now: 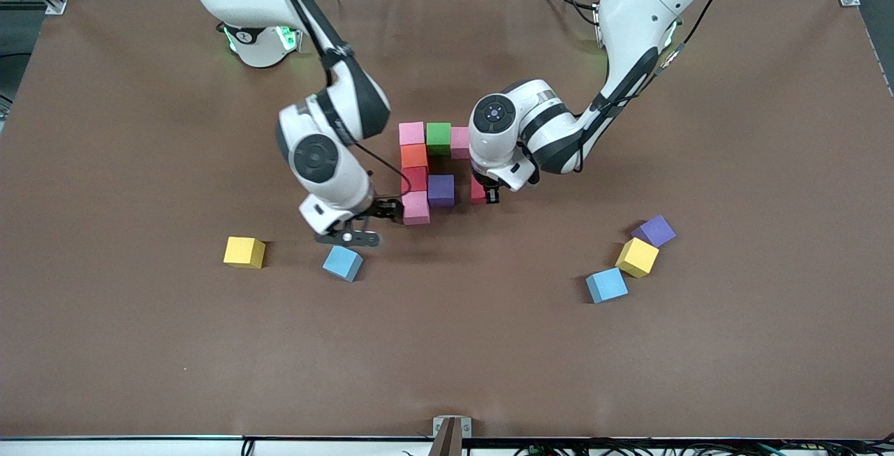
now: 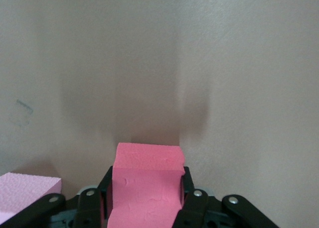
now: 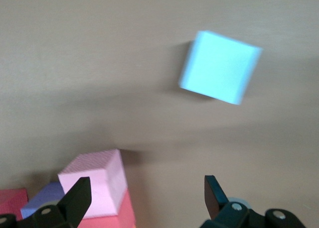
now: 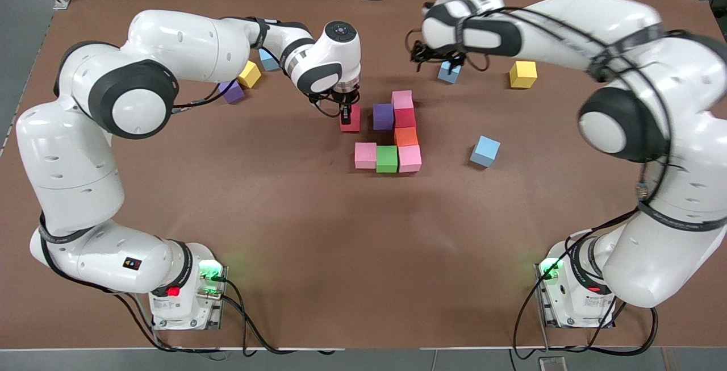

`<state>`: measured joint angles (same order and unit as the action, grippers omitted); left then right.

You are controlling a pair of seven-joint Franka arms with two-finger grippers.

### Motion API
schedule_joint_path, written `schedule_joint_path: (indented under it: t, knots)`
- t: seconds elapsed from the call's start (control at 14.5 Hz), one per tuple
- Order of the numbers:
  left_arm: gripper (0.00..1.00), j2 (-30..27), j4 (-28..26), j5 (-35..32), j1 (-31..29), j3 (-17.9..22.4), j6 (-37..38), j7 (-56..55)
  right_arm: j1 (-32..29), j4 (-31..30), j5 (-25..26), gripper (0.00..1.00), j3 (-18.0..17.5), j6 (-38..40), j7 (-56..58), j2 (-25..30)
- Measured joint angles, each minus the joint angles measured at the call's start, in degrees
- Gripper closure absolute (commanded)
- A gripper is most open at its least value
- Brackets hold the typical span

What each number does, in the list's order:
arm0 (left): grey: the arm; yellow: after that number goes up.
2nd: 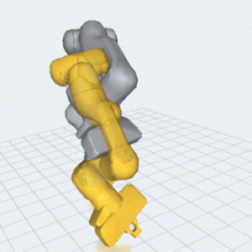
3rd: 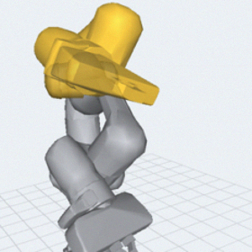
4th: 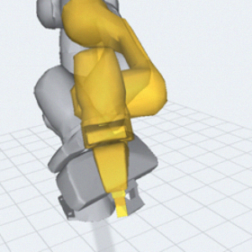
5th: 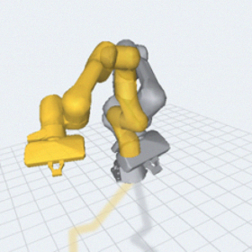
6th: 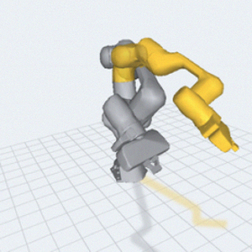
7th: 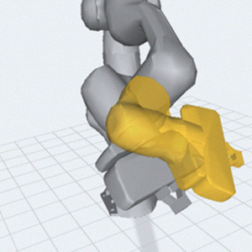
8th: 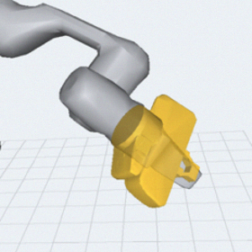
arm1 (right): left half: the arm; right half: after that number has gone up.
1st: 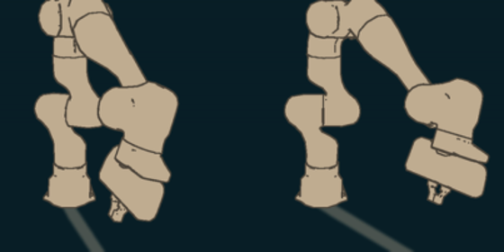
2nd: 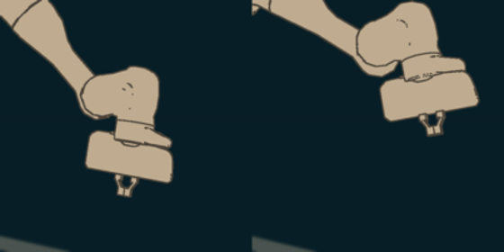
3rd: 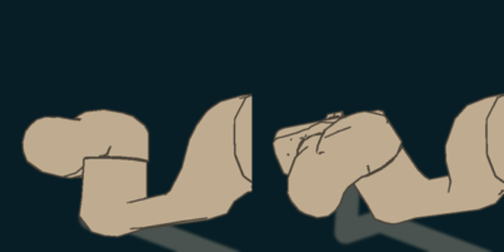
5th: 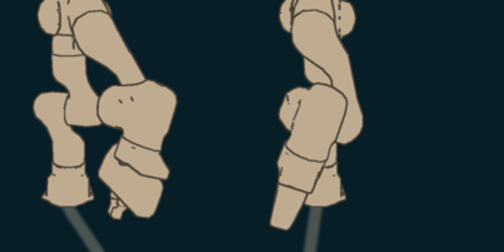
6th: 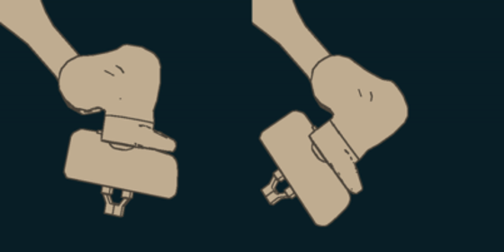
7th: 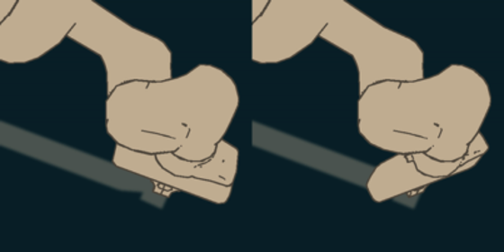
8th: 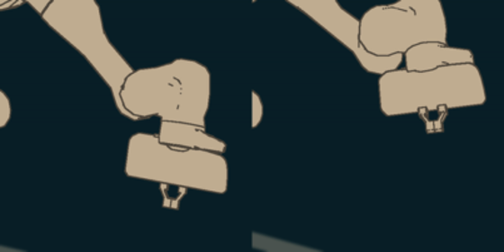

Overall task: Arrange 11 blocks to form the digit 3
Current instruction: 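Grasp the blue block with the right gripper while the left gripper places red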

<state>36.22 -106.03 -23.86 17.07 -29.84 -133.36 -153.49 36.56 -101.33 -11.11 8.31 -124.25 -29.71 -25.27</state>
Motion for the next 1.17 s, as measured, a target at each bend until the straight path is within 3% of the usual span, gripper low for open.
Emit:
schedule_joint_path:
  t: [0.28, 0.48, 0.9, 1.17]
  knots:
    - [0.71, 0.3, 0.4, 0.0, 1.8, 0.1, -0.2, -1.6, -6.2, -6.4, 0.2, 0.0, 0.5, 7.3, 0.0, 9.2]
    - [0.71, 1.5, 2.2, 0.0, 3.2, 0.2, -0.2, -1.6, -10.8, -9.1, 4.1, 0.0, 0.6, 13.3, 0.6, 13.8]
    - [0.71, 2.9, 4.7, 0.3, 4.7, 1.4, -0.2, -1.6, -11.1, -29.8, 5.9, 0.0, -0.3, 3.7, -7.6, 26.2]
    - [0.71, 3.1, 5.1, 0.4, 5.0, 1.8, -0.2, -1.6, -9.9, -40.0, 5.9, 0.0, -1.1, -8.0, -11.8, 29.4]
